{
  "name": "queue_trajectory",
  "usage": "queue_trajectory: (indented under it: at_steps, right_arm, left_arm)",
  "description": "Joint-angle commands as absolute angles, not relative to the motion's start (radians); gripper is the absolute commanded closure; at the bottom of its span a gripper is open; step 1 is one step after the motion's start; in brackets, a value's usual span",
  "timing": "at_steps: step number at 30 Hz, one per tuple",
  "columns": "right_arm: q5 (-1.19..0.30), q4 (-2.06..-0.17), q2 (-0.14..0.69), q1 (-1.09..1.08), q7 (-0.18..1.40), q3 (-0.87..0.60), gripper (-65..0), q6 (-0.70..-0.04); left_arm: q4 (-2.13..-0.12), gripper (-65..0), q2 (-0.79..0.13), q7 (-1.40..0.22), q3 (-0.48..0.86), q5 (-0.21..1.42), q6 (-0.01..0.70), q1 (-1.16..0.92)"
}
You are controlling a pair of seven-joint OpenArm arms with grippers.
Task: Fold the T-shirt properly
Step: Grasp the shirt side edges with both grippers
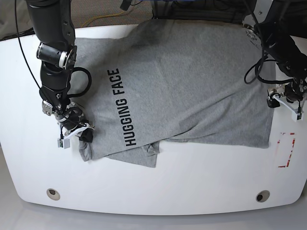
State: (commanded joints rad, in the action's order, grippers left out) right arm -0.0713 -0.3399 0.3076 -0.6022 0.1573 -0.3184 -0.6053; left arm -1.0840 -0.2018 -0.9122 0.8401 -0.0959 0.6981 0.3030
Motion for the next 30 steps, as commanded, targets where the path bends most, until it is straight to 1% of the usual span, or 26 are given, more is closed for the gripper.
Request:
queue_trajectory:
  at_steps: [5,8,11,13,17,22,26,30]
  right_arm:
    - [-0.071,-0.340,0.295,-0.601,0.157,-0.318,0.0,-0.605]
    - [-0.071,-0.340,0.295,-0.601,0.157,-0.318,0.0,-0.605]
    - [-0.071,-0.340,0.294,-0.601,0.157,-0.320,0.0,-0.605]
    - [-0.071,-0.340,0.292,-0.601,0.157,-0.320,0.0,-0.605]
    - [-0.071,-0.340,0.291,-0.601,0.157,-0.320,0.0,-0.605]
    - [-0.071,-0.340,0.289,-0.601,0.157,-0.320,0.0,-0.605]
    - [-0.071,-0.340,0.289,-0.601,0.157,-0.320,0.0,-0.605]
    - [-0.071,-0.340,0.289,-0.601,0.157,-0.320,0.0,-0.605]
  left_arm:
    - [-1.084,-50.3,-0.199,-0.934,0.828,-0.076,0.698,0.314]
    - [-1.079,-50.4,-0.205,-0.986,0.789,-0.002,0.698,0.326]
    - [-1.078,-50.4,-0.208,-1.030,0.719,0.085,0.698,0.325]
    - [-1.078,-50.4,-0.208,-1.041,0.687,0.111,0.698,0.325]
    - [-1.076,-50.3,-0.203,-1.033,0.662,0.127,0.698,0.331]
    - [-1.066,-50.4,-0.199,-0.974,0.656,0.128,0.698,0.358]
    - [-0.970,-50.3,-0.205,-0.963,0.657,0.127,0.698,0.409]
    - [-0.909,-49.9,-0.223,-0.914,0.656,0.120,0.698,0.433]
